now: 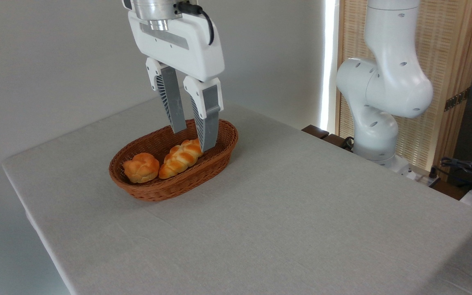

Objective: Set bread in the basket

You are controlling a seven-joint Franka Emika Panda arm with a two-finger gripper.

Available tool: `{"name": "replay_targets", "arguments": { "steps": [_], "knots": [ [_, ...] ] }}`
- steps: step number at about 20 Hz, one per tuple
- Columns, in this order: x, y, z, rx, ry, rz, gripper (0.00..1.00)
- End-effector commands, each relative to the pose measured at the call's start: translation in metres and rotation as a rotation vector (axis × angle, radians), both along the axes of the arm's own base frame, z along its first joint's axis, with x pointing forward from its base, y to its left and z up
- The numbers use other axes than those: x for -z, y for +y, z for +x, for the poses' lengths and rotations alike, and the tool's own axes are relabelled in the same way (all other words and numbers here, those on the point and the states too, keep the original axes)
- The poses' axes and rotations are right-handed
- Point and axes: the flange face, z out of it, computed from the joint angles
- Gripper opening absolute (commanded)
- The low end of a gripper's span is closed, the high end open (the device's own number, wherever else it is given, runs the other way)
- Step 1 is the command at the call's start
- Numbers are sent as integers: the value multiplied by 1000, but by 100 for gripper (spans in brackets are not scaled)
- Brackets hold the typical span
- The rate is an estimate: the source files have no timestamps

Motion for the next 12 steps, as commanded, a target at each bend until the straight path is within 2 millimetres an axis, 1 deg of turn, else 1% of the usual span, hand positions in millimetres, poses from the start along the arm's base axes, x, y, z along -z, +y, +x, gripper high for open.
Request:
{"name": "replay_targets", "arguments": {
  "steps": [1,5,8,12],
  "knots": [
    [3,0,2,0,24,-16,100],
    [13,-10,4,16,27,-19,100],
    [13,-14,5,22,0,-17,100],
    [13,-12,4,16,4,-16,100]
  ]
}}
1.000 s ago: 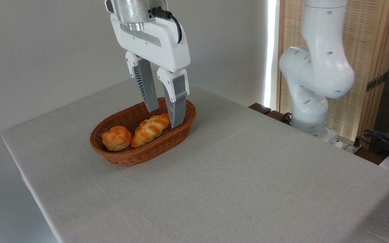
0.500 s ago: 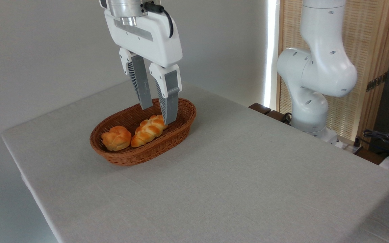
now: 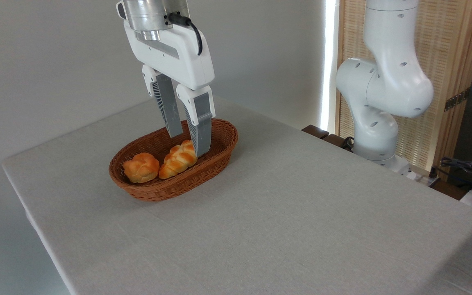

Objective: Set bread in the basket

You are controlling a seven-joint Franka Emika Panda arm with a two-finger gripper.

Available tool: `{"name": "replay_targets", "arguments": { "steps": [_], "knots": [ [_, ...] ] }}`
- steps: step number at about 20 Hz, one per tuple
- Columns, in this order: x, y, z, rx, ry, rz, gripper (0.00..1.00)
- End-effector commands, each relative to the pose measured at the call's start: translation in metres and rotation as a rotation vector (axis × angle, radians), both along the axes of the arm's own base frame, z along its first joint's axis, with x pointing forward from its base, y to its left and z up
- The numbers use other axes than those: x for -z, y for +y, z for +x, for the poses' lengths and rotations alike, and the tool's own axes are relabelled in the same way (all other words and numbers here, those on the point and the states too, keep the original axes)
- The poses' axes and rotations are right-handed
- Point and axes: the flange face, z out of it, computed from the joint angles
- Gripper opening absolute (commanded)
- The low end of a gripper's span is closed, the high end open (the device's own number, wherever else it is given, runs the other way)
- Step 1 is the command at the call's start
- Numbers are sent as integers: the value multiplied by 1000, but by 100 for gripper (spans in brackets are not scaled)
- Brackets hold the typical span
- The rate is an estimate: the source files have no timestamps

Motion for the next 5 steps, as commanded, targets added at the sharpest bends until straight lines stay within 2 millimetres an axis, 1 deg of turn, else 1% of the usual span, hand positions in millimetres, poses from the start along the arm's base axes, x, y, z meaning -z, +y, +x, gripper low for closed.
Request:
{"name": "replay_targets", "arguments": {
  "steps": [1,5],
  "knots": [
    [-1,-1,-2,-5,-9,-18,100],
    [-1,0,-2,-4,-8,-17,100]
  ]
}}
